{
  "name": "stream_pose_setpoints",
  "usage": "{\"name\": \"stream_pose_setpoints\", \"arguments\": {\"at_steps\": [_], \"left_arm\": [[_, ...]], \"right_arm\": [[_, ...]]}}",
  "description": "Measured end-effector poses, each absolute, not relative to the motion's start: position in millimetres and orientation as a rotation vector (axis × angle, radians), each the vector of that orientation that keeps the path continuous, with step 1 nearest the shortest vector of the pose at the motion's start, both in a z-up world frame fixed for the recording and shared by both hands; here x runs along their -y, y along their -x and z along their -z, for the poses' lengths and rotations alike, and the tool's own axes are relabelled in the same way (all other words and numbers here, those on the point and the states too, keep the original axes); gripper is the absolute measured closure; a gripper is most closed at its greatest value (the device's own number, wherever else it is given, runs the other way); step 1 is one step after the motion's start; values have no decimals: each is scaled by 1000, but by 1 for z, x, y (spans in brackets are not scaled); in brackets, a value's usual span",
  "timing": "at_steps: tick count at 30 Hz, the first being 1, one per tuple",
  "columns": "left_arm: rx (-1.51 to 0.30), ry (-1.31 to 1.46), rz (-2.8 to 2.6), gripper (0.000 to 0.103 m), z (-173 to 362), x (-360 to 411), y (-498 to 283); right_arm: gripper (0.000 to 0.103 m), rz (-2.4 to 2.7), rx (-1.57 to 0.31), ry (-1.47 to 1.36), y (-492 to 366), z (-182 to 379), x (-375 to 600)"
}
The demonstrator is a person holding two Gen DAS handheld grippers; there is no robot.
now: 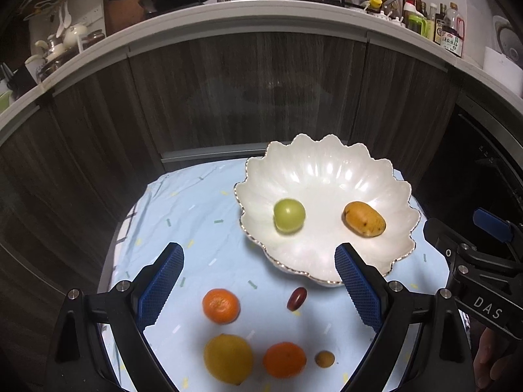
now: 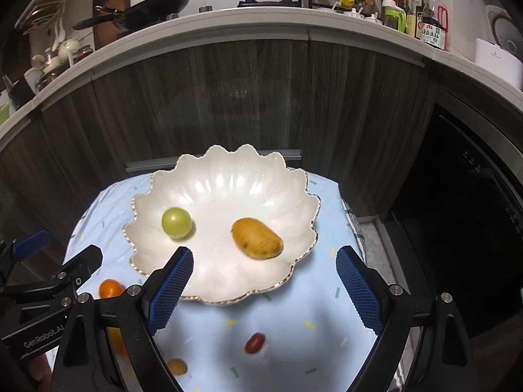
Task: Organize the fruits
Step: 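Withdraw both tools from the bowl back over the cloth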
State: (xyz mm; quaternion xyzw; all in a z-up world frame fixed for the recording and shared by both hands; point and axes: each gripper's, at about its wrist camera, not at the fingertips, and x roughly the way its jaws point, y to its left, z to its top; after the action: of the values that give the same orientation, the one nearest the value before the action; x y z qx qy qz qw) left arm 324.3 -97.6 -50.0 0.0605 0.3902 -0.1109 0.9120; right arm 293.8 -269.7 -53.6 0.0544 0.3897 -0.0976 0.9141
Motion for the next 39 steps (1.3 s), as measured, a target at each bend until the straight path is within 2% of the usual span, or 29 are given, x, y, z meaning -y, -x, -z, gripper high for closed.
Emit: {"name": "stream_pose_setpoints", "arguments": {"at_steps": [22, 39], "left_arm": [[-784, -150, 191, 8, 37, 51, -277], [-838, -181, 211, 8, 69, 32, -240]], "right_arm": [[13, 153, -796, -81, -260, 47, 224], [13, 150, -841, -40, -223, 72, 199]]}}
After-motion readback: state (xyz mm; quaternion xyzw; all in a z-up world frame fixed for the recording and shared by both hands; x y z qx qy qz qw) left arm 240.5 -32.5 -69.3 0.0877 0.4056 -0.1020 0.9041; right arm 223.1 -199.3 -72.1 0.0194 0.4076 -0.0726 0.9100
